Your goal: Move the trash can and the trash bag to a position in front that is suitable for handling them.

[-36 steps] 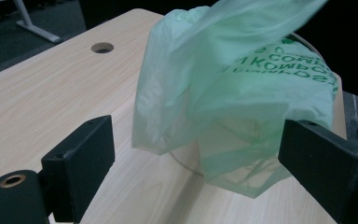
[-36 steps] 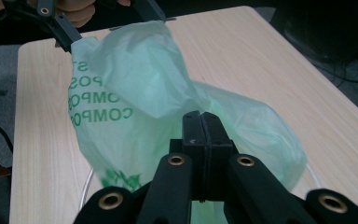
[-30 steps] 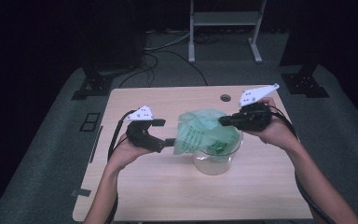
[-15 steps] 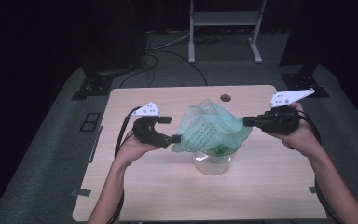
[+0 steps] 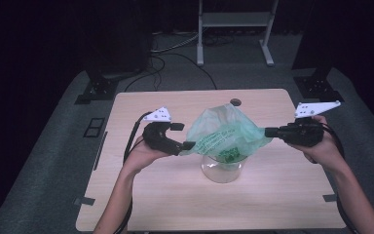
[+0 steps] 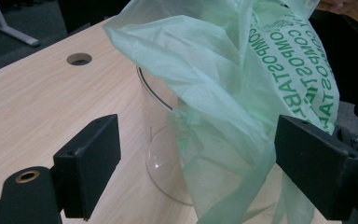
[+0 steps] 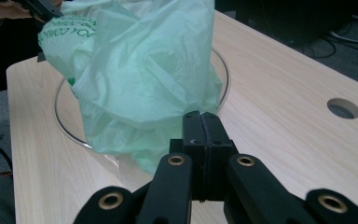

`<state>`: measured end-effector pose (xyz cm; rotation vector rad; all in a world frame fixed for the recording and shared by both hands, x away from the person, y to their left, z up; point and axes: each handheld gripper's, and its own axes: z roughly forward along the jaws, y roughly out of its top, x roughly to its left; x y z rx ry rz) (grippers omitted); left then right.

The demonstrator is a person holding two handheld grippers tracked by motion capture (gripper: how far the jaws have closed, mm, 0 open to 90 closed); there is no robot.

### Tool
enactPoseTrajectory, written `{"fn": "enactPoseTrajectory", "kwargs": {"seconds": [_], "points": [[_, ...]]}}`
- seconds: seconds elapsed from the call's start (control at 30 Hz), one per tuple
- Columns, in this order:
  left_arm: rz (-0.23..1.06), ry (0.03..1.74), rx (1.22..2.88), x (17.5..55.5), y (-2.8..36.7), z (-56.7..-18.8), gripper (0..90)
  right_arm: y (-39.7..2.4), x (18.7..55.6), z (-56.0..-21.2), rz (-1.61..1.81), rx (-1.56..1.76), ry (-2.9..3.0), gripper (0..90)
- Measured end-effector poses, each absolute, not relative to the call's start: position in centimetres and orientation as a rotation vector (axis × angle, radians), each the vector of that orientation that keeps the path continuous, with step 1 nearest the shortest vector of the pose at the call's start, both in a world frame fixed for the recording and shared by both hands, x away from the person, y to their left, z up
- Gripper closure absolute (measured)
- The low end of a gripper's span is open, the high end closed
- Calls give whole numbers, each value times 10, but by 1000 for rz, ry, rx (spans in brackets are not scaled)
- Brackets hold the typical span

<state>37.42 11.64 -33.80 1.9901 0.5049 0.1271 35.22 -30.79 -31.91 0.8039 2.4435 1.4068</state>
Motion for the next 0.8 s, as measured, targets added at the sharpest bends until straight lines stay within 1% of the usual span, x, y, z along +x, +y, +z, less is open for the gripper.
{"fn": "enactPoseTrajectory", "kwargs": {"seconds": [0.07, 0.13, 0.17, 0.2, 0.27, 0.33, 0.37, 0.43, 0.53, 0.6, 0.67, 0.8], "points": [[125, 508, 1987, 375, 117, -338, 150, -310, 352, -324, 1406, 819, 2445, 900], [119, 500, 1984, 375, 117, -338, 216, -313, 353, -329, 1411, 840, 2447, 900], [116, 500, 1985, 376, 117, -338, 226, -313, 354, -331, 1410, 846, 2447, 900], [114, 499, 1985, 376, 118, -338, 258, -314, 355, -334, 1407, 855, 2453, 900], [110, 495, 1984, 376, 119, -337, 342, -315, 356, -340, 1400, 867, 2464, 900], [110, 489, 1986, 376, 120, -337, 468, -315, 357, -343, 1393, 876, 2474, 900], [107, 486, 1987, 376, 120, -336, 527, -315, 357, -345, 1392, 877, 2477, 886], [110, 478, 1993, 375, 121, -336, 641, -314, 356, -346, 1393, 873, 2498, 831], [113, 468, 1997, 374, 121, -335, 754, -313, 354, -344, 1386, 854, 2513, 716], [117, 458, 1997, 373, 120, -334, 787, -313, 351, -340, 1394, 850, 2502, 645], [122, 456, 1999, 373, 120, -333, 790, -313, 349, -335, 1415, 831, 2495, 589], [129, 456, 1994, 373, 120, -330, 790, -310, 344, -324, 1418, 787, 2470, 511]]}}
